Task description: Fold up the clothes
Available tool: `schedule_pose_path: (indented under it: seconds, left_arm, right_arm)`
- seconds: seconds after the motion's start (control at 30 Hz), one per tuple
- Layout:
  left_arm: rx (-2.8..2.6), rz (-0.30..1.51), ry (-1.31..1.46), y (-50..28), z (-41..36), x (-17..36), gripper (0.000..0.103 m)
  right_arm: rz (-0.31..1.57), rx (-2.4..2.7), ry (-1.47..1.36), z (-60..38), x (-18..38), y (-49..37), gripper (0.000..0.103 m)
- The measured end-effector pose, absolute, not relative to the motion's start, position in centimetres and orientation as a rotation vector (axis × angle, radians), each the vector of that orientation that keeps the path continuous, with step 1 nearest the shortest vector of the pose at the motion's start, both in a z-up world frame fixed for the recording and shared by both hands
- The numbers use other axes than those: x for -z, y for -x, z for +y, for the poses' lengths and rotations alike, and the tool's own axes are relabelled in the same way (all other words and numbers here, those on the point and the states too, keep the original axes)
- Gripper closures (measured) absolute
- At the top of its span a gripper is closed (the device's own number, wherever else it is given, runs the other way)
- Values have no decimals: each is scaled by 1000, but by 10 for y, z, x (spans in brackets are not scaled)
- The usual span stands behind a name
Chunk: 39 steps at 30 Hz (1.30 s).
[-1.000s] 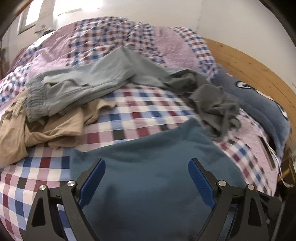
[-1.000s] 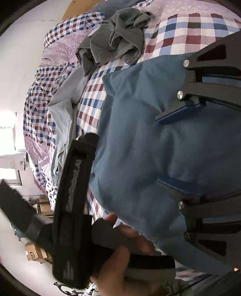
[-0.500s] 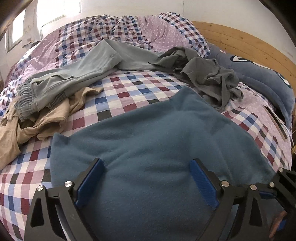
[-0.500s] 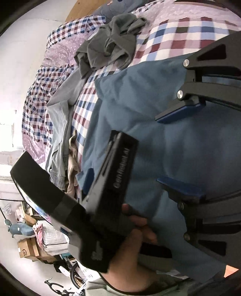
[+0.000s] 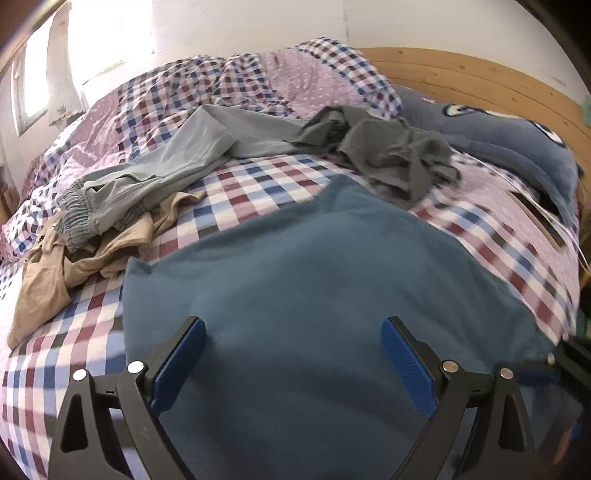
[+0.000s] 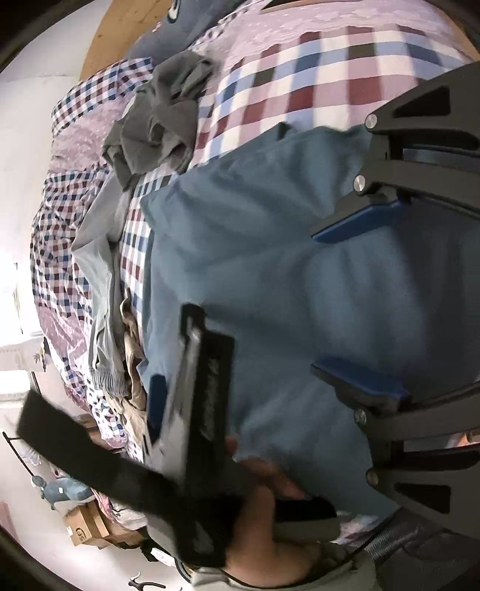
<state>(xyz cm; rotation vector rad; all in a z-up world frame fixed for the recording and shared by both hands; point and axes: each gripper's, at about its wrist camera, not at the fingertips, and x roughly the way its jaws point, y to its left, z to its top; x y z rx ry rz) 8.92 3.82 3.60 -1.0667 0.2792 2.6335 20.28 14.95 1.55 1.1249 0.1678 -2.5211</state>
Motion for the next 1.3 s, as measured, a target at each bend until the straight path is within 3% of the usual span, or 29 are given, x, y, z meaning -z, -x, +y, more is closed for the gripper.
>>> schedule_pose_path:
  seconds: [0.23,0.5,0.77,1.07,1.2,1.3]
  left_arm:
    - [-2617,371,1099,-142,43,-24,5]
    - [-2619,205,1186,-193,24,-20,5]
    - [-2605,196,1257,-233,18,-14,5]
    - [-2522,42,1449,-258,-9,1,5]
    - [-2502,-150,1488,-267,-30,0,5]
    - [-2472,-416,1488,-272,-57,-2,5]
  right_arm:
    - [195,2509,-1173,157,-20,-228,34]
    - [147,2500,-1287,181,-25,-254,32]
    - [3,2568,-1189,195,-52,-263,32]
    - [-15,2548,-1106,177,-62,-259,32]
    - [-33,2521,-1096,167,-58,-253,32]
    - [-38,2495,-1077,155,-57,-249,32]
